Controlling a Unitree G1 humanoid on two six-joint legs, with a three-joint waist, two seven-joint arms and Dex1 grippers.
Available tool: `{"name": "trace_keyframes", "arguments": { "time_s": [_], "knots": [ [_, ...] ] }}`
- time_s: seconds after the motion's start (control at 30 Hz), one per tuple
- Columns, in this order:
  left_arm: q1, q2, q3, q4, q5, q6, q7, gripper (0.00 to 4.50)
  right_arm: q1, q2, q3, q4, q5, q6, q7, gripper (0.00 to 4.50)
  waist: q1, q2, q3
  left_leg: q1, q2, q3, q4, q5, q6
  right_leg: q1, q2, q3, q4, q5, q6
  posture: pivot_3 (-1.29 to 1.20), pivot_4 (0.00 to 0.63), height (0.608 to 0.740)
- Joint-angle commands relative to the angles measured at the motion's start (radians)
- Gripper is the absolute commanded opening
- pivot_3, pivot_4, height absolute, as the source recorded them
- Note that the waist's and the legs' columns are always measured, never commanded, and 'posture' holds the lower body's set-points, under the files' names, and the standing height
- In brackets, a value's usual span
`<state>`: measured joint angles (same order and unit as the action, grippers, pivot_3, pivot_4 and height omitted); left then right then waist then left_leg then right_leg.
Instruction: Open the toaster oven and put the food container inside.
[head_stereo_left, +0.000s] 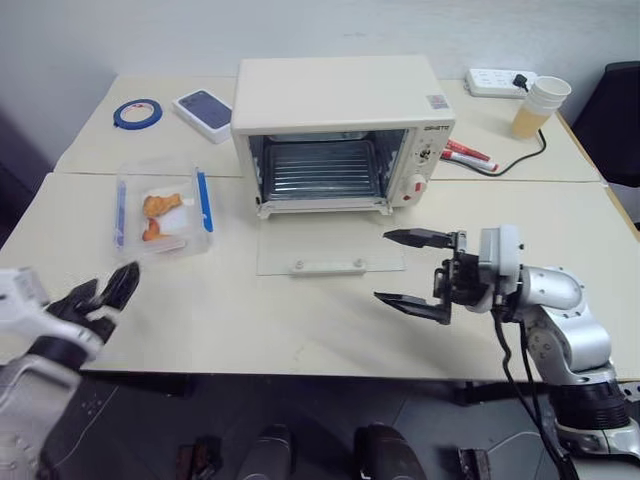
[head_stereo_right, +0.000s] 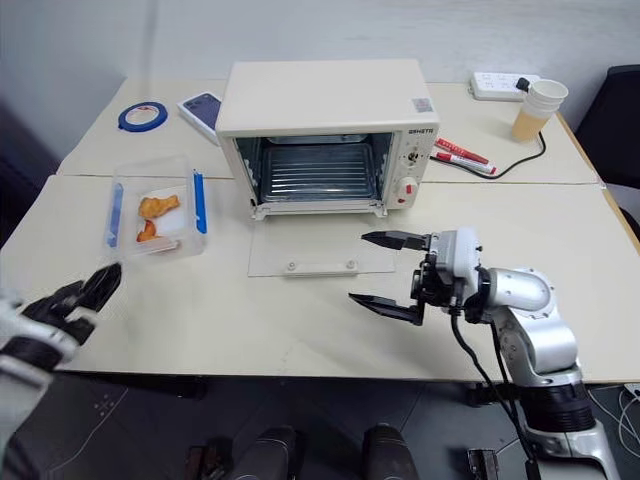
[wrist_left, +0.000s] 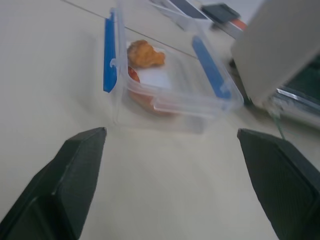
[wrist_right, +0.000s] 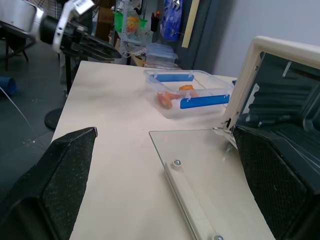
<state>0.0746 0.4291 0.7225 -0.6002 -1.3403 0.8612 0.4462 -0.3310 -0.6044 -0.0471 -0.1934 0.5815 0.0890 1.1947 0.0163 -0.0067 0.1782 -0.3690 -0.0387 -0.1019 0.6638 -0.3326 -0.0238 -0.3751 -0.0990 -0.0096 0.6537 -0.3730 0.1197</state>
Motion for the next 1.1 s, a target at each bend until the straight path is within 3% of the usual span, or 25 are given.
{"name": "trace_keyframes", "arguments": {
  "time_s": [0.03, 0.2, 0.33, 0.5, 0.77, 0.87, 1.1],
  "knots": [
    [-0.126, -0.027, -0.1, -0.016, -0.228, -0.105, 0.452, 4.42, 0.005, -0.01, -0.023, -0.019, 0.016, -0.008, 0.012, 4.5, -0.002, 0.0, 0.0, 0.0, 0.0, 0.0, 0.0, 0.0, 0.0, 0.0, 0.0, 0.0, 0.0, 0.0, 0.0, 0.0, 0.15, 0.74],
    [-0.358, -0.067, -0.198, 0.088, -0.287, -0.255, 0.771, 4.42, 0.043, -0.014, -0.027, -0.046, 0.015, 0.002, 0.0, 4.5, -0.001, -0.001, 0.0, 0.001, -0.001, 0.002, 0.001, 0.0, 0.0, -0.001, 0.001, 0.001, 0.001, 0.0, 0.0, 0.0, 0.15, 0.74],
    [-0.452, -0.08, -0.246, 0.183, -0.28, -0.303, 0.903, 4.42, 0.072, -0.025, -0.031, -0.073, 0.018, 0.014, -0.007, 4.5, 0.008, -0.001, 0.0, 0.0, -0.003, 0.002, 0.003, 0.0, 0.0, -0.001, 0.003, 0.001, 0.001, 0.0, 0.001, 0.0, 0.15, 0.74],
    [-0.518, -0.085, -0.302, 0.307, -0.282, -0.305, 0.966, 4.42, 0.11, -0.032, -0.042, -0.118, 0.026, 0.036, -0.027, 4.5, 0.008, -0.001, 0.0, 0.0, -0.003, 0.003, 0.002, 0.0, 0.0, -0.001, 0.003, 0.002, 0.001, 0.0, 0.001, 0.0, 0.15, 0.74],
    [-0.625, -0.055, -0.316, 0.422, -0.189, -0.307, 0.928, 4.42, 0.176, -0.03, -0.068, -0.162, 0.023, 0.041, -0.062, 4.5, 0.009, -0.002, 0.0, 0.0, -0.002, 0.003, 0.003, 0.0, -0.001, -0.001, 0.004, 0.001, 0.001, 0.0, 0.001, 0.0, 0.15, 0.74],
    [-0.644, -0.054, -0.308, 0.436, -0.171, -0.306, 0.955, 3.91, 0.193, -0.028, -0.071, -0.18, 0.029, 0.051, -0.079, 4.5, 0.008, -0.002, 0.0, 0.0, -0.003, 0.003, 0.003, 0.0, -0.001, -0.001, 0.004, 0.001, 0.001, 0.0, 0.001, 0.0, 0.15, 0.74],
    [-0.638, -0.03, -0.278, 0.48, -0.158, -0.277, 0.953, 2.19, 0.212, -0.03, -0.071, -0.197, 0.039, 0.071, -0.101, 4.5, 0.009, -0.002, 0.0, 0.0, -0.002, 0.003, 0.003, 0.0, -0.001, -0.002, 0.004, 0.001, 0.002, 0.001, 0.001, 0.0, 0.15, 0.74]
  ]
}}
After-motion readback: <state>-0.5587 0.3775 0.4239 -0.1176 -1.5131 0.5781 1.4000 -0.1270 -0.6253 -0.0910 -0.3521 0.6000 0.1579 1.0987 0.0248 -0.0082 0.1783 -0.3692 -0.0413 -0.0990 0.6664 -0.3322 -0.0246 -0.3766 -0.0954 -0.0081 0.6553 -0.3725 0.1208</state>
